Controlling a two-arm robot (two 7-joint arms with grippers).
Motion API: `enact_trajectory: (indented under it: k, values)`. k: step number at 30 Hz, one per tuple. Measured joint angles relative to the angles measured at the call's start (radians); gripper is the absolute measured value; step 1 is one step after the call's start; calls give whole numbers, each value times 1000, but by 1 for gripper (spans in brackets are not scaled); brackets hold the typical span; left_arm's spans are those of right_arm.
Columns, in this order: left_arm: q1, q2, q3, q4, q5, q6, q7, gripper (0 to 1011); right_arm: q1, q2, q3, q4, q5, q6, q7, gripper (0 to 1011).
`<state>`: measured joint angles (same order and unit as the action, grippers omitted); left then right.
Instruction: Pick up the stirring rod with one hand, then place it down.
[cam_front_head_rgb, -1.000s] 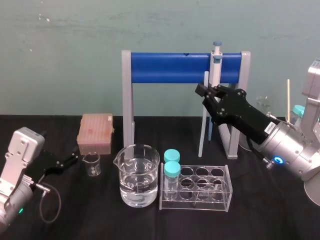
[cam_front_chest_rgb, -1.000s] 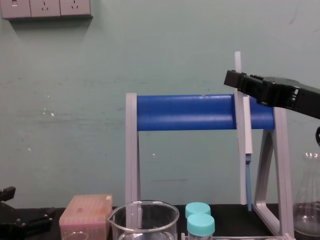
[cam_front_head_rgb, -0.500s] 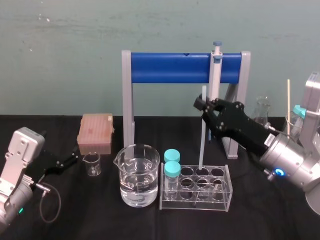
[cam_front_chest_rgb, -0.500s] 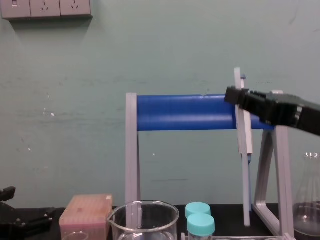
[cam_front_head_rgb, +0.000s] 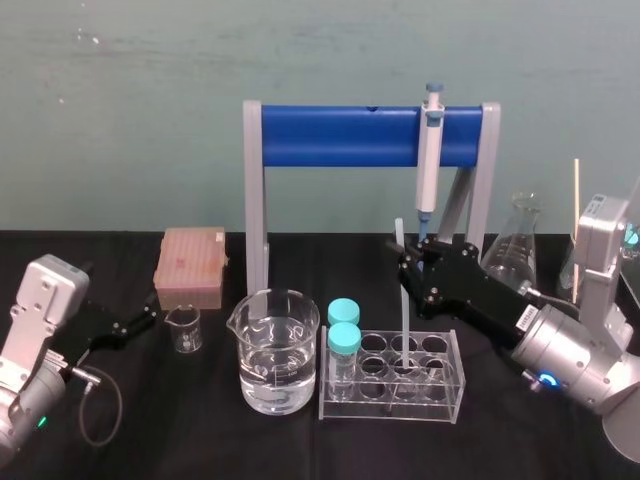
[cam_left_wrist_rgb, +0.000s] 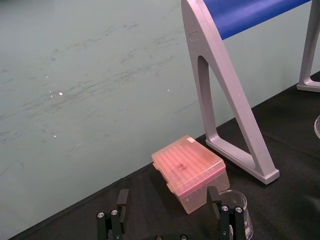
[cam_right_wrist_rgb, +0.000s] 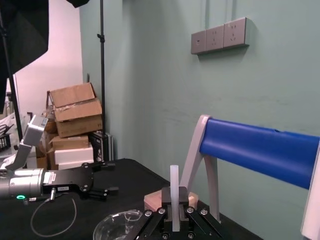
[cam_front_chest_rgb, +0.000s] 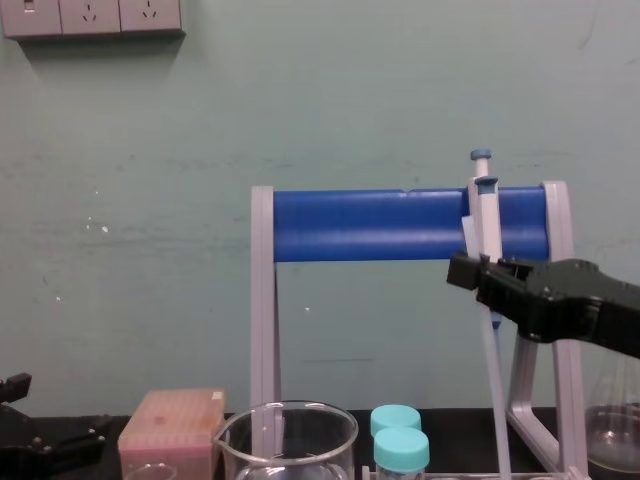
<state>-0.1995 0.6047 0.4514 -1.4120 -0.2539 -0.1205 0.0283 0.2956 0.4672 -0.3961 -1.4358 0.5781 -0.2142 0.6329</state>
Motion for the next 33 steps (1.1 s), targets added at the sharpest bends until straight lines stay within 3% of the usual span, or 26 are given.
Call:
enact_trajectory:
  k: [9, 33]
  values:
    - [0, 0, 0, 0, 0, 0, 0, 1000, -1, -24, 6, 26, 1, 6, -2, 71]
    - [0, 0, 0, 0, 0, 0, 0, 1000, -14, -43, 1, 73, -20, 33, -18, 71]
